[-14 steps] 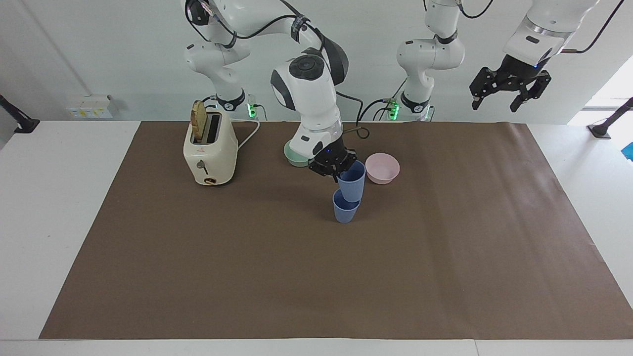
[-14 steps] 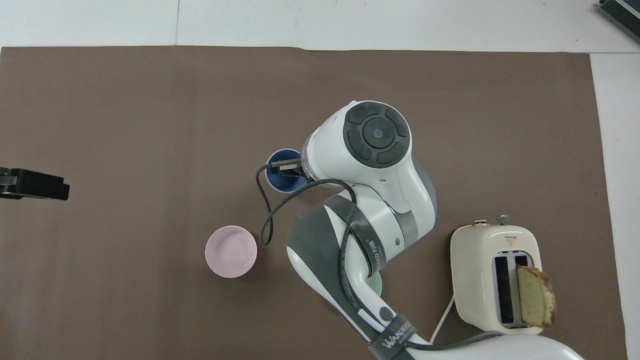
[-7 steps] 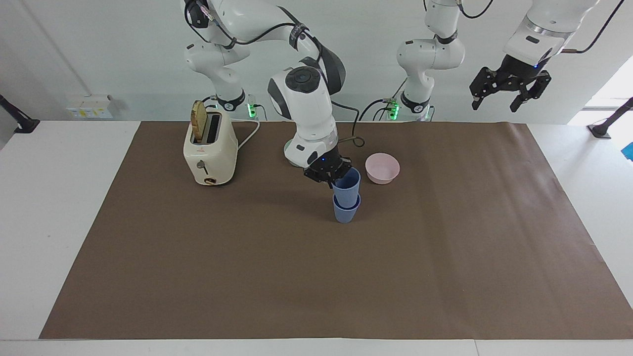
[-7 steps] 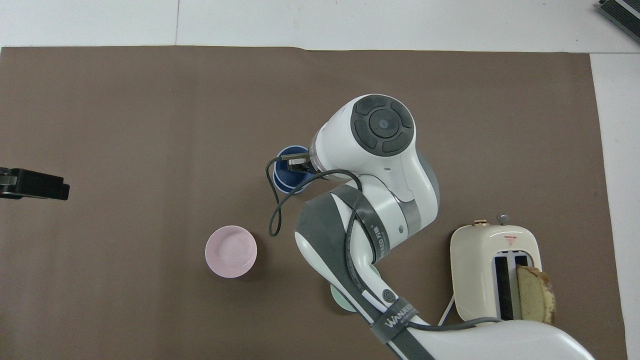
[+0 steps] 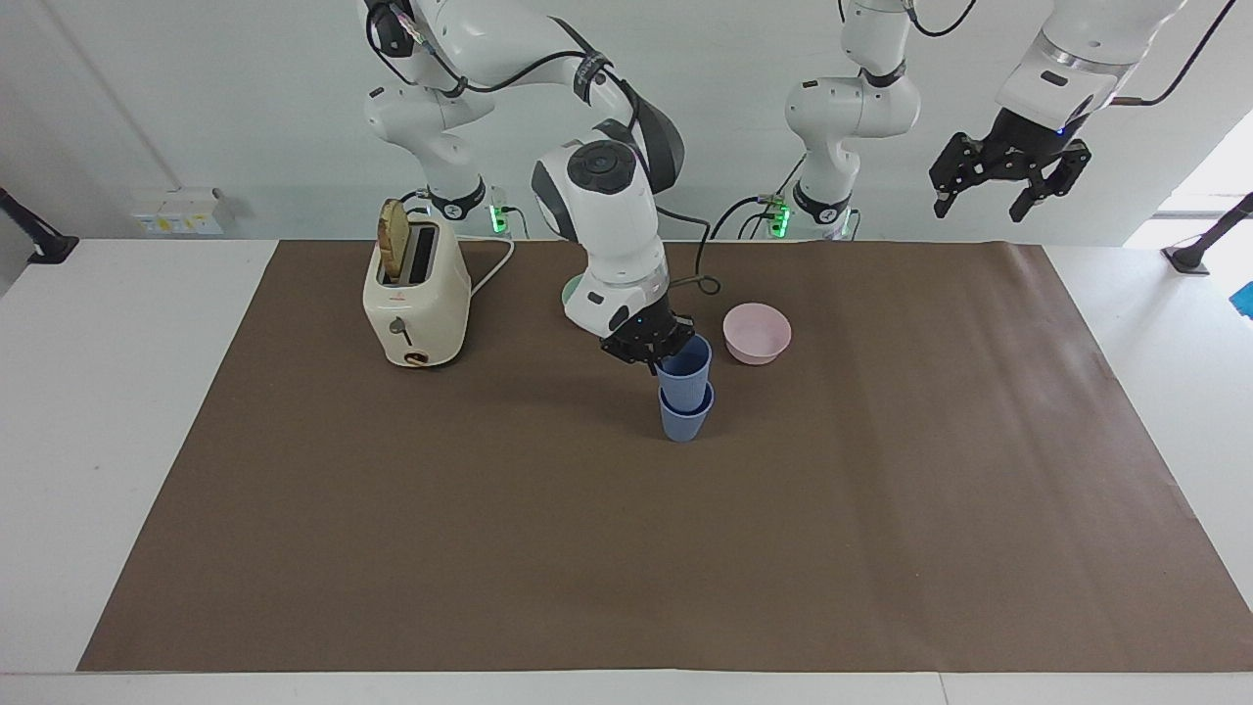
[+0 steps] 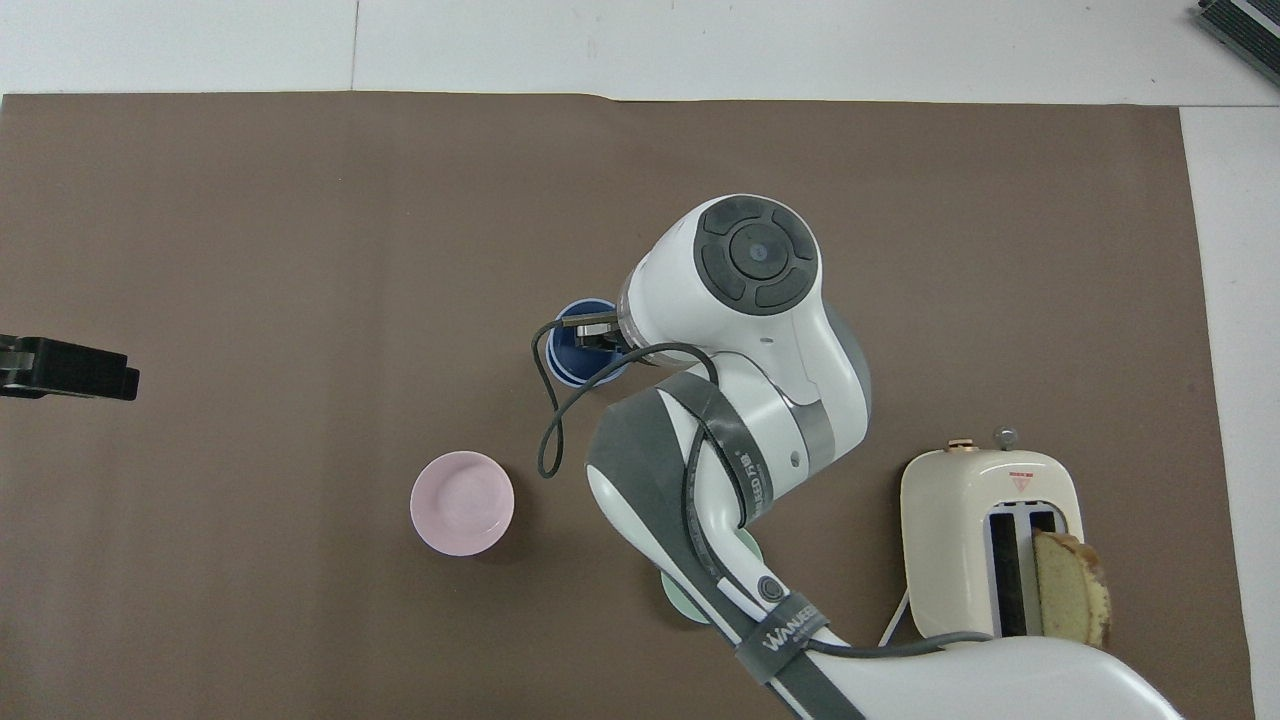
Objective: Stack blue cups with both arms
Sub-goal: 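Lower the held cup into the first cup and open the right gripper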
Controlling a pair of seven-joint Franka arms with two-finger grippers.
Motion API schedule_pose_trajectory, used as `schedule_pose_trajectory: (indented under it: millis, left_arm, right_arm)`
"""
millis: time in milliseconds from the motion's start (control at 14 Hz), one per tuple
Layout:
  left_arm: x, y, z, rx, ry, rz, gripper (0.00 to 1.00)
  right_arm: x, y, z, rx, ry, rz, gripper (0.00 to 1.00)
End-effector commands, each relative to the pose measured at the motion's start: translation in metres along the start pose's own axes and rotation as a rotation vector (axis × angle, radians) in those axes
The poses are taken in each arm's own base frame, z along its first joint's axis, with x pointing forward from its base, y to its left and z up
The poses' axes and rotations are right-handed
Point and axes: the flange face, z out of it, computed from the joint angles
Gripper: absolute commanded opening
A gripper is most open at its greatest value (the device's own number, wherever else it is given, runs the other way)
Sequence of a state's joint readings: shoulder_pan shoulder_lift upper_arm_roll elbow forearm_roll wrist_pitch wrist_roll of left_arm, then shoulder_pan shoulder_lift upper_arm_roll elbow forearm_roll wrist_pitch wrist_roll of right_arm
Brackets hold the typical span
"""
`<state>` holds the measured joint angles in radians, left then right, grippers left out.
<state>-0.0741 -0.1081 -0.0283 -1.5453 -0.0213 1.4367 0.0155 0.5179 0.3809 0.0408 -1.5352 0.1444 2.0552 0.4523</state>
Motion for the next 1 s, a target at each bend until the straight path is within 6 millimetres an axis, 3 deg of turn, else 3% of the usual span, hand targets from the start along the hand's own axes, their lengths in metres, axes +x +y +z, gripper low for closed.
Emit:
schedule_pose_trajectory:
  millis: [0, 286, 357, 429, 500, 929]
  left_arm:
    - [-0.0033, -0.0024, -0.0032, 0.007, -0.01, -0.004, 1.0]
    - [-0.0033, -0.0024, -0.0032, 0.007, -0.01, -0.004, 1.0]
    - [-0.0033, -0.0024, -0.0032, 0.007, -0.01, -0.004, 1.0]
    - [-0.0033, -0.0024, -0.0032, 0.007, -0.01, -0.004, 1.0]
    - [-0.0033, -0.0024, -0.0032, 0.007, -0.01, -0.004, 1.0]
    - [-0.0033, -0.0024, -0.0032, 0.007, -0.01, -0.004, 1.0]
  right_arm:
    - [0.0005, 0.0038, 0.0116, -0.006, -0.009, 0.016, 0.0]
    - [0.0009, 0.0027, 0.0121, -0.002, -0.005, 0.014, 0.0]
    - [0.0016, 0.0032, 0.0113, 0.001, -0.005, 0.016, 0.3]
    - [0.0018, 0.0044, 0.0118, 0.0, -0.006, 0.018, 0.71]
    - [0.0026, 0.005, 0.011, 0.001, -0.004, 0.018, 0.89]
    - [0.0046, 0.0068, 0.0106, -0.002, 0.003, 0.016, 1.0]
